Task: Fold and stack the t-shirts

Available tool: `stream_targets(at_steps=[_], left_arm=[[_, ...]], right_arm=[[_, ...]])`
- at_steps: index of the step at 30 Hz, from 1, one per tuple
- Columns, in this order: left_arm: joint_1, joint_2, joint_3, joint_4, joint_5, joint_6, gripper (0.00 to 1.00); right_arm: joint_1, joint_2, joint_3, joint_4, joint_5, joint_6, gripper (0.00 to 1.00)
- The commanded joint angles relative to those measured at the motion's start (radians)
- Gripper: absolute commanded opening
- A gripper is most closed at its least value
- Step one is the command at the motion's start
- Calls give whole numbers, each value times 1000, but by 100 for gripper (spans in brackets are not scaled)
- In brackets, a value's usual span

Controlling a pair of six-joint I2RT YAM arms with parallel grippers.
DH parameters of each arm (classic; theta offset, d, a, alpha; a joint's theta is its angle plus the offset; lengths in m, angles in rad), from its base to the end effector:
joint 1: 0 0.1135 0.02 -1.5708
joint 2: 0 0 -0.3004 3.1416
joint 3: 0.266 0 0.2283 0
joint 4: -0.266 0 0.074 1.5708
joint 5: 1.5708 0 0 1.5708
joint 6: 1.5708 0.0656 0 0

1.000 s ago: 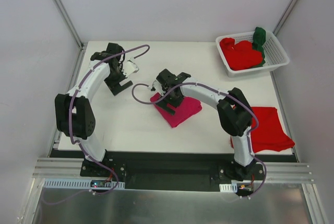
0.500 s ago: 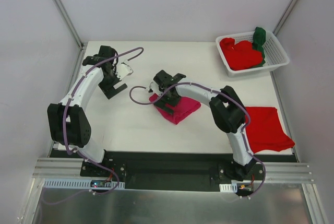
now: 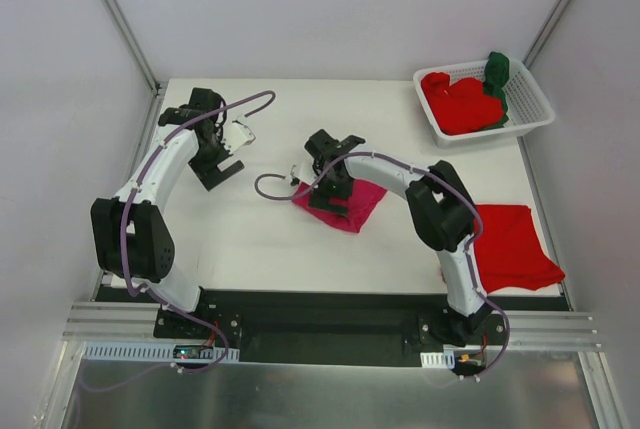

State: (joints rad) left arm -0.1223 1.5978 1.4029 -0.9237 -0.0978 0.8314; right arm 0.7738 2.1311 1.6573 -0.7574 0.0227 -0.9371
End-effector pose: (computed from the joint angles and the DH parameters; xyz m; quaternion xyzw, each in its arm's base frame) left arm 0.3151 -0.0323 0.3047 0.4370 0.8698 0.1224 0.1934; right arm 0.3226 0.3131 0.1893 -0.7427 0.6479 -0.0249 0.1675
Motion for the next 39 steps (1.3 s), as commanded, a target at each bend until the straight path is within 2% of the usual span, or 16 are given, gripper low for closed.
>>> stream_targets(at_steps=[1, 3, 4, 6, 13, 17, 21, 25, 28, 33, 35, 39], left_arm=[[13, -22, 18, -21, 9, 5, 99], [13, -25, 21, -20, 7, 6, 99], [13, -29, 19, -21, 7, 5, 99], [13, -35, 15, -20, 6, 9, 99], [15, -50, -30, -23, -11, 18, 99], [16, -55, -47, -26, -31, 31, 99], [16, -49, -47, -26, -42, 31, 99], [16, -35, -28, -27, -46, 34, 99], [16, -22, -7, -27, -49, 37, 99], [16, -6, -1, -27, -43, 35, 99], [16, -4, -1, -29, -39, 35, 99], [16, 10, 11, -27, -34, 31, 99]], right_arm=[[-50, 41, 68, -150, 26, 14, 100], [-74, 101, 152, -279, -53, 140, 100], [-80, 119, 212, -318, -69, 253, 100], [-96, 156, 245, -388, -160, 357, 100], [-102, 173, 246, -370, -331, 638, 100], [-103, 110, 231, -333, -548, 762, 100], [-114, 46, 255, -293, -644, 857, 100], [-123, -11, 272, -287, -682, 803, 100], [-140, -56, 294, -335, -585, 646, 100], [-203, -186, 182, -277, -359, 413, 100], [-232, -204, 103, -263, -333, 382, 100], [-361, -198, -14, -234, -421, 447, 100]])
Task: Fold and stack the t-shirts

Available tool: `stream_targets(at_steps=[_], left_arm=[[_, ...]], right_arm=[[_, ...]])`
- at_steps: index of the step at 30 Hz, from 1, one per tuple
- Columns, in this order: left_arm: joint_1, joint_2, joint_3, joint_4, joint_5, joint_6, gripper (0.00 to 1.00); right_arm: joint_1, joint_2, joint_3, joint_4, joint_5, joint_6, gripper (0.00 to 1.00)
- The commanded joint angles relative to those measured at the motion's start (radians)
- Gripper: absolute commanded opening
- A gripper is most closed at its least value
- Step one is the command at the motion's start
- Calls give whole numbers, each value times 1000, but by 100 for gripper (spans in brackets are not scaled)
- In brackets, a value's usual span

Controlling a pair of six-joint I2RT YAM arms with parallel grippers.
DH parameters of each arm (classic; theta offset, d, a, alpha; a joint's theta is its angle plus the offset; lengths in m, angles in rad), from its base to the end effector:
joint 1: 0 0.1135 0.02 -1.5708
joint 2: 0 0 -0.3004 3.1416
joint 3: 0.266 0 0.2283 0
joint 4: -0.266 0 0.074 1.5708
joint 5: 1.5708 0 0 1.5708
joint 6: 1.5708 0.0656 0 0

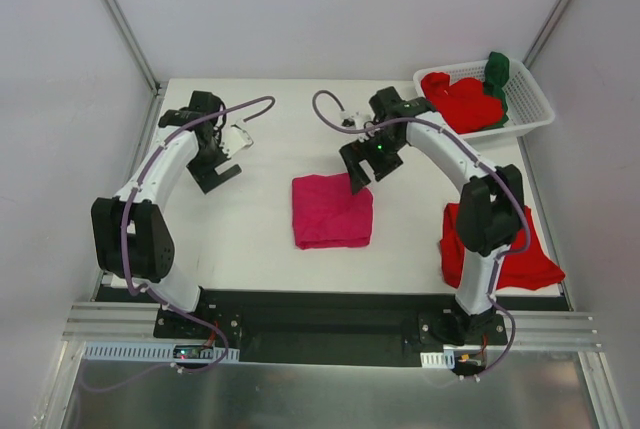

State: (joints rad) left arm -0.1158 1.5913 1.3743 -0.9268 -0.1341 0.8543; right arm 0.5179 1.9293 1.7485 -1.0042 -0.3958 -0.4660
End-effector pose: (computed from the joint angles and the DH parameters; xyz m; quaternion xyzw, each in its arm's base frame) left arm 0.3107 -0.0273 0.2985 0.4421 0.8692 0.1374 0.1735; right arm 0.3381 0.2217 0.2896 -0.4878 0.8304 0.1978 0.1829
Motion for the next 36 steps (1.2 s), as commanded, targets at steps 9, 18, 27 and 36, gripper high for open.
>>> stream_targets(at_steps=[9, 18, 27, 36], left_arm=[[4, 51, 231, -191, 89, -79, 99], [-71, 245, 667, -486, 456, -395, 99], [-208, 334, 568, -488, 632, -475, 99], [-294, 547, 687, -462, 665, -509, 99]], right_arm=[[-162, 57, -233, 147, -231, 185, 100], [-182, 8, -337, 279, -351, 340, 100], [-186, -93, -438, 282, -179, 334, 100], [-217, -125, -601, 450, -211, 449, 100]])
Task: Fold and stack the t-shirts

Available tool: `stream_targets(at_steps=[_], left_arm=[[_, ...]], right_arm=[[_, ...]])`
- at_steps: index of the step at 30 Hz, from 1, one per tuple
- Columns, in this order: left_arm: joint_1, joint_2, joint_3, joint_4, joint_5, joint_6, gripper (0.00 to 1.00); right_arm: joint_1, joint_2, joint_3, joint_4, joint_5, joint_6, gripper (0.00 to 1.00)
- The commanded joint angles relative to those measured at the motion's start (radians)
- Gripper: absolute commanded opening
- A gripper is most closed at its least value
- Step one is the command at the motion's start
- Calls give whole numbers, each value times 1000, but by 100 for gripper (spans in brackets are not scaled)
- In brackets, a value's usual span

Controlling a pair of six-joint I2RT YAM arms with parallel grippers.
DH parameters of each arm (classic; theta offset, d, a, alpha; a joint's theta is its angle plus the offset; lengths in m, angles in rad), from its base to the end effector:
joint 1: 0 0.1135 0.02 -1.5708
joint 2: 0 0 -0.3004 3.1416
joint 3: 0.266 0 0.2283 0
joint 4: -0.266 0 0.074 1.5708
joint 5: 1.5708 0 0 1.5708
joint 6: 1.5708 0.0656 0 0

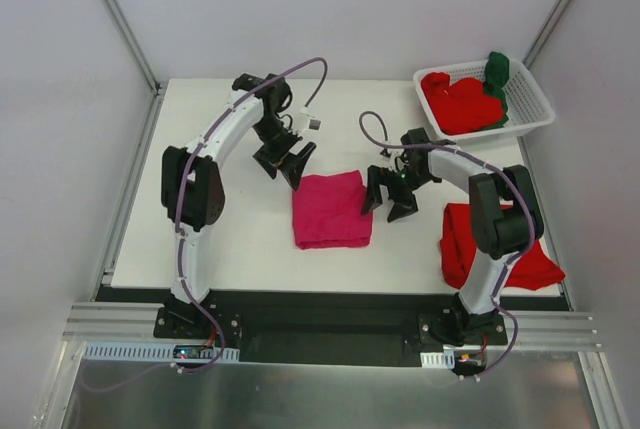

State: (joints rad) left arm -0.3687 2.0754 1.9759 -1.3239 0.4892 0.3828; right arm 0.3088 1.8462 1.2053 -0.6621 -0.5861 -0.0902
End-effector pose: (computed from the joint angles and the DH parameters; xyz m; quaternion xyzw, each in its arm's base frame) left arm 0.3711 -0.1764 0.2838 0.3717 0.8935 -0.2410 0.0731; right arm 0.3207 0.1404 0.1949 -0.2258 0.9223 0.2985 0.0958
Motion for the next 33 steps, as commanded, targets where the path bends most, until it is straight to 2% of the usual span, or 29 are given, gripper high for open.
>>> stream_targets(at_steps=[1, 8, 15, 23, 27, 33], left_arm=[[-48, 83, 92, -58, 19, -41, 99], [-98, 155, 93, -11, -115, -71, 99], [-125, 209, 109, 0, -143, -68, 99], [-176, 267, 165, 22, -192, -81, 99], [-194, 308, 225, 26, -209, -87, 99], [-223, 351, 233, 29, -198, -94, 99]], right_arm=[[-13, -41, -70, 131, -41, 87, 100], [-28, 53, -110, 292, -207, 178, 100], [-36, 105, -111, 400, -303, 211, 100], [-42, 111, -119, 363, -297, 167, 100], [-42, 91, -110, 288, -275, 115, 100], [-39, 76, -105, 207, -226, 61, 100]])
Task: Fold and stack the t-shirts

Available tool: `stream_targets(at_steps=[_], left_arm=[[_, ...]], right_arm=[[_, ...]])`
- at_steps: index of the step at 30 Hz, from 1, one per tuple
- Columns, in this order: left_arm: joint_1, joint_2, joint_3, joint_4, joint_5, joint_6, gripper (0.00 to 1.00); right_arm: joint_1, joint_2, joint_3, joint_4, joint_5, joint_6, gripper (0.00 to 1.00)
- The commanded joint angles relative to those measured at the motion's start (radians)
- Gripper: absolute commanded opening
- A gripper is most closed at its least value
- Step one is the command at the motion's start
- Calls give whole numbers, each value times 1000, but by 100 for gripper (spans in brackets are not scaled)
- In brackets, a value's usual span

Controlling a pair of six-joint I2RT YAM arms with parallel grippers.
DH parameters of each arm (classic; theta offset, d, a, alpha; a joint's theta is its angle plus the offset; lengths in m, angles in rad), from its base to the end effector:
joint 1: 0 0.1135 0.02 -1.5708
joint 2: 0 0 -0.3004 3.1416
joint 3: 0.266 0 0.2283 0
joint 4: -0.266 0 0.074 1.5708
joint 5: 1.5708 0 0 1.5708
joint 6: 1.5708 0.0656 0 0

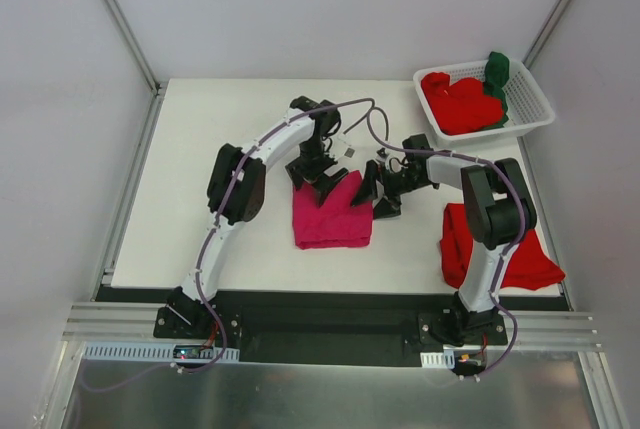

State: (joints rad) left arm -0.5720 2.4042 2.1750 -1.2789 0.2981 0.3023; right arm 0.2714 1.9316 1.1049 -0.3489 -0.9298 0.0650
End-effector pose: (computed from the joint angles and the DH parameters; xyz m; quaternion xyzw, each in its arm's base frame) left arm 0.3924 -0.2755 0.1874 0.4227 0.8935 -0.1513 0.0108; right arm 0.3356 0.1480 0.1687 -0.1778 0.8627 0.4628 0.0994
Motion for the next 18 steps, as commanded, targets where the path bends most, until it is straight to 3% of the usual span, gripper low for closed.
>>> stream_targets(at_steps=[1, 7, 18], left_arm=[[-28, 27, 34, -14, -2, -12, 99], [-46, 41, 46, -14, 32, -19, 99], [-54, 44, 46, -14, 39, -20, 99]], right_arm=[[-1, -13, -4, -113, 121, -97, 100], [12, -16, -40, -119, 145, -111, 100], [101, 67, -88, 99, 55, 13, 100]])
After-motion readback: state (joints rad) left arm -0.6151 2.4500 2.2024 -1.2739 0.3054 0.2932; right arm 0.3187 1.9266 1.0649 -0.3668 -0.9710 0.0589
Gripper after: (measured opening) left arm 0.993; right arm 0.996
